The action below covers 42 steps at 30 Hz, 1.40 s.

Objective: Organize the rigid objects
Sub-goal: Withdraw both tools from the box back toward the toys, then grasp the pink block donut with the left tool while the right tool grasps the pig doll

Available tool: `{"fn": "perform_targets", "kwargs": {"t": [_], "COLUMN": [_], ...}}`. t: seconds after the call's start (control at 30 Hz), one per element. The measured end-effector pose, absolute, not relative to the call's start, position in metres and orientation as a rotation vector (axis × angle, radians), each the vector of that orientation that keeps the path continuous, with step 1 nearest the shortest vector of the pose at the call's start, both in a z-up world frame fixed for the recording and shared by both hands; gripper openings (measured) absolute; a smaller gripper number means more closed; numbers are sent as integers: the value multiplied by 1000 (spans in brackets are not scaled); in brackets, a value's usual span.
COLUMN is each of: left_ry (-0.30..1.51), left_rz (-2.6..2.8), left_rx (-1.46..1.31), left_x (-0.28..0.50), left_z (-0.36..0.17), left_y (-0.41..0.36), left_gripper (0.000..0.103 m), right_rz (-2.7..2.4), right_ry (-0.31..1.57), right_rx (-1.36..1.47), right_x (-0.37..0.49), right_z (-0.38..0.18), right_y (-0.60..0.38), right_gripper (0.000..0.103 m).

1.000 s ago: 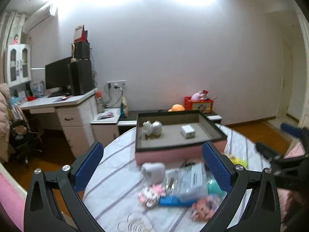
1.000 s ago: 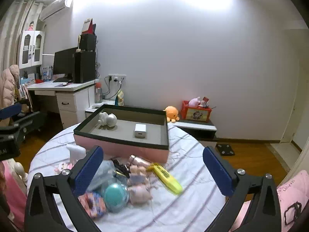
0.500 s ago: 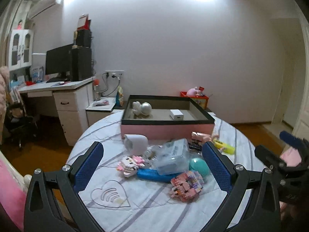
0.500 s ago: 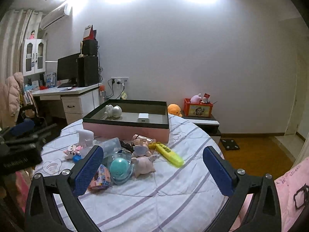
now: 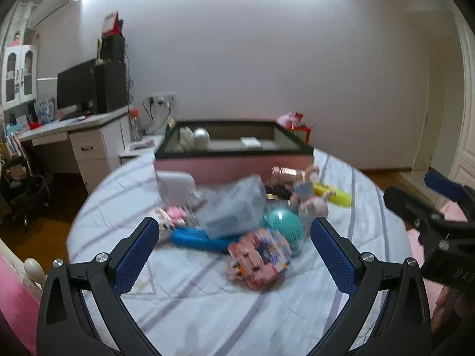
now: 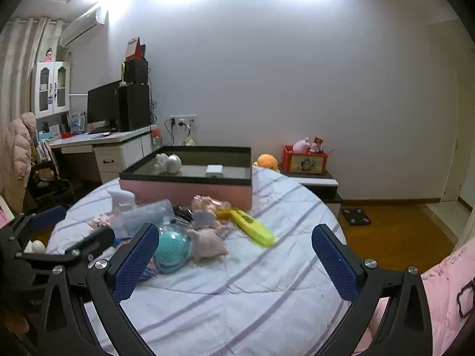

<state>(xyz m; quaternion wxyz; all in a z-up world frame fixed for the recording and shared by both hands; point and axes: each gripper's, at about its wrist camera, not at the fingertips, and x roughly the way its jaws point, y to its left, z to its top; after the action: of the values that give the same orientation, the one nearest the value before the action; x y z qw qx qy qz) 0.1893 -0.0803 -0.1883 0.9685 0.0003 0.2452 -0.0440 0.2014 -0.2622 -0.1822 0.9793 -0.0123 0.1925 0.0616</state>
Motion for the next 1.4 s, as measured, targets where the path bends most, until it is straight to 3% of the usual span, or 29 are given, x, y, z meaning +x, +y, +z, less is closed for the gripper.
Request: {"fn": "perform_targets", "kwargs": {"t": [0.33, 0.43, 0.47, 0.5, 1.23, 1.3, 1.37, 1.4], "left_ry": [670, 724, 737, 754, 729, 732, 736, 739], "left_rz": [-75, -96, -110, -130, -28, -35, -43, -47], "left_rx": [27, 27, 22, 13, -2, -3, -5, -5], "left_x": [222, 232, 233, 235, 217, 218, 222, 224], "left_z": [-225, -231, -234, -236, -229, -231, -233, -233], "left_y": [-99, -101, -101, -100, -35, -35, -35, -35], "left_gripper": [102, 81, 66, 63, 63, 63, 64, 64], "right_rz": [107, 113, 115, 118, 117, 106, 135, 164], "right_ry": [470, 485, 487, 491, 744, 751, 752, 761], "right_rx": [2, 7, 7, 9, -148, -174, -155, -136], "right_x": [221, 227, 229, 231, 301, 305, 310, 315], "right_z": [-209, -213, -214, -215, -240, -239, -235, -234], "right_y": [-279, -280, -279, -279, -230, -227, -226, -225], "right_gripper": [103, 103, 103, 103, 103, 97, 80, 76]}}
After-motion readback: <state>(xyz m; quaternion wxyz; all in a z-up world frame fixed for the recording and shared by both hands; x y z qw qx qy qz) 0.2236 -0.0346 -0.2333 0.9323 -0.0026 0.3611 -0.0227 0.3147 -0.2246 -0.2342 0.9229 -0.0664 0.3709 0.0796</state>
